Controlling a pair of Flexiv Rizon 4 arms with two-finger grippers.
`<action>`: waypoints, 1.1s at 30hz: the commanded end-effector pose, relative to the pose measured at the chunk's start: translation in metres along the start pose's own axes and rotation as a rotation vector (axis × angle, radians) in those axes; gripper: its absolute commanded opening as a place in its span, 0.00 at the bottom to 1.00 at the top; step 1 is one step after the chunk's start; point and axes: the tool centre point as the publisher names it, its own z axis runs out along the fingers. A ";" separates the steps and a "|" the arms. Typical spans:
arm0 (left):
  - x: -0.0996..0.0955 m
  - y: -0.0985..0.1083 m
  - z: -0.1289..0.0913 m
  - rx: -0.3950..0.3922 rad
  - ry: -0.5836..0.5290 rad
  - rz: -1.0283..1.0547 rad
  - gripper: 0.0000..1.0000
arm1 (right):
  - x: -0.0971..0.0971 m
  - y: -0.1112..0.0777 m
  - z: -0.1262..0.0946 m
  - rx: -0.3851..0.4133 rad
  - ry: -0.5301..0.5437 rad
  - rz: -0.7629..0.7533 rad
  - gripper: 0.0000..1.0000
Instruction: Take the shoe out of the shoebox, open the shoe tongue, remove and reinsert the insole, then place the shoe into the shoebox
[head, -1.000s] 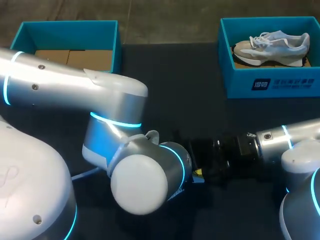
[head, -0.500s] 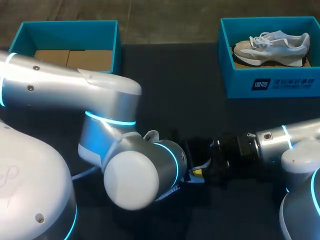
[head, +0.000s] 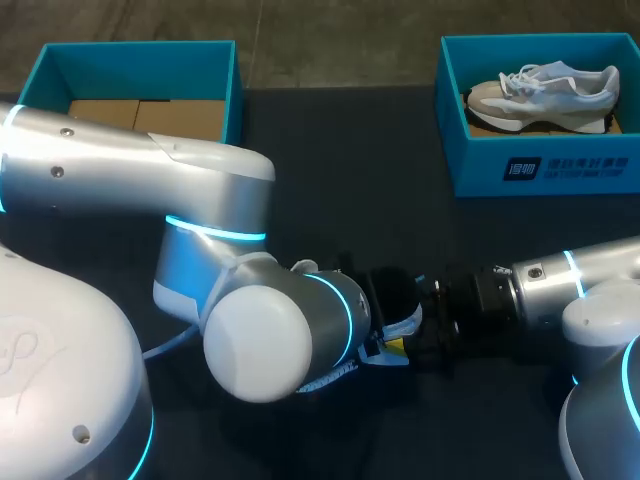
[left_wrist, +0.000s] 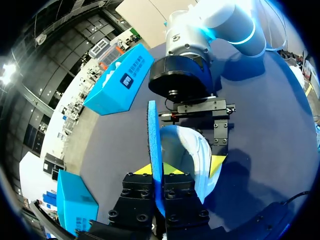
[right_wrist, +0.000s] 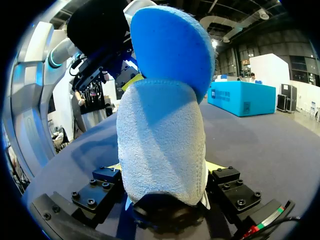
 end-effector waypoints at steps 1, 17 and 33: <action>-0.005 0.003 -0.005 0.012 0.027 -0.009 0.00 | 0.001 0.000 0.001 0.002 -0.002 0.001 0.00; -0.017 -0.029 -0.035 0.082 0.098 -0.066 0.00 | 0.001 0.000 0.001 0.002 -0.002 0.001 0.00; -0.033 -0.077 -0.048 0.051 0.264 -0.090 0.00 | 0.001 0.000 0.001 0.002 -0.002 0.001 0.00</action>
